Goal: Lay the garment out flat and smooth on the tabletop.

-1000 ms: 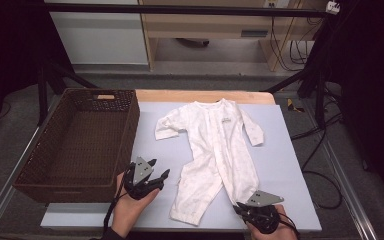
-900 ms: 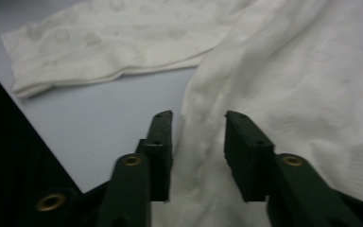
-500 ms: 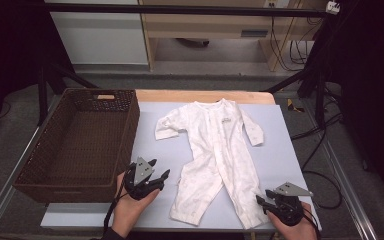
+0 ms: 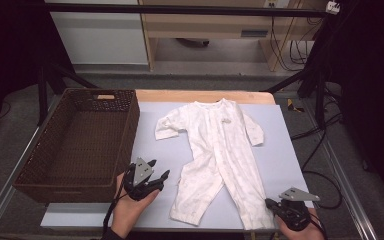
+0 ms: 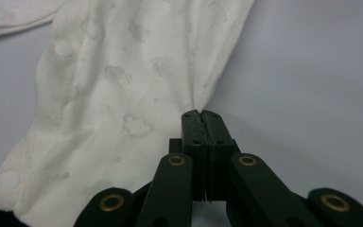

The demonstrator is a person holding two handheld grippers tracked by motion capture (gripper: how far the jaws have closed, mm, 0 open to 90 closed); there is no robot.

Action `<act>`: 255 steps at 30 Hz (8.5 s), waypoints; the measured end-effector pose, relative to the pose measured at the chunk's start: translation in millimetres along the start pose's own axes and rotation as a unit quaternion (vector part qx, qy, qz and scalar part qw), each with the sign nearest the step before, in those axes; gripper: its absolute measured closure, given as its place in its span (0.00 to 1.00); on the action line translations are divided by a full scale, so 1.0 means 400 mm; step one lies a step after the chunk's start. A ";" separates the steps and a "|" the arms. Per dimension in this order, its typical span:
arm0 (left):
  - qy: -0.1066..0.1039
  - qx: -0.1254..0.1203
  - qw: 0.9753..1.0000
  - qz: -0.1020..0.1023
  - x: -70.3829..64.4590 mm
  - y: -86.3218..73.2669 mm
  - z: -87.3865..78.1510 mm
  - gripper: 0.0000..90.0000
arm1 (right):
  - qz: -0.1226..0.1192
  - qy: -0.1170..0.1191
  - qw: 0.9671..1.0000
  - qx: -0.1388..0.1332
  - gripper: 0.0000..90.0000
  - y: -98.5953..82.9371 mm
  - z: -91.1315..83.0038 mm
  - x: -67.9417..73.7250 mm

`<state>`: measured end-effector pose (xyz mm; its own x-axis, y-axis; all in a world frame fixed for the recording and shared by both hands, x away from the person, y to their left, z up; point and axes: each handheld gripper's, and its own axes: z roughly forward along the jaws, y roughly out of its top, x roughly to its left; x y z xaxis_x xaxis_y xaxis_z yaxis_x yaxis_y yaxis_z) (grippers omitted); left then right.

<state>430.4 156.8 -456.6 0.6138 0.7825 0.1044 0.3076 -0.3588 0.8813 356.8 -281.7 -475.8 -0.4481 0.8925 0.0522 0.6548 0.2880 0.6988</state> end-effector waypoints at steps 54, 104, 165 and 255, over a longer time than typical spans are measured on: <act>-0.023 0.013 1.000 0.005 -0.023 0.012 0.018 0.46 | -0.187 0.163 0.968 0.029 0.88 0.126 0.117 0.210; -0.032 0.108 0.992 0.052 -0.029 0.078 0.290 0.99 | -0.175 0.150 0.973 -0.020 0.51 0.199 0.201 0.373; -0.160 0.108 0.980 0.056 -0.174 -0.013 0.081 0.99 | -0.157 0.155 0.975 0.007 0.90 0.138 0.155 0.251; -0.185 0.106 0.976 0.034 -0.163 -0.063 -0.014 0.99 | -0.018 0.033 0.999 0.001 0.99 0.077 0.045 0.046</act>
<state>378.6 117.9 -483.0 0.8468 0.5297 -0.0486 0.3764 -0.5322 0.7583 379.6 -250.0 -466.3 -0.5109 0.8564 0.0743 0.6387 0.3203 0.6996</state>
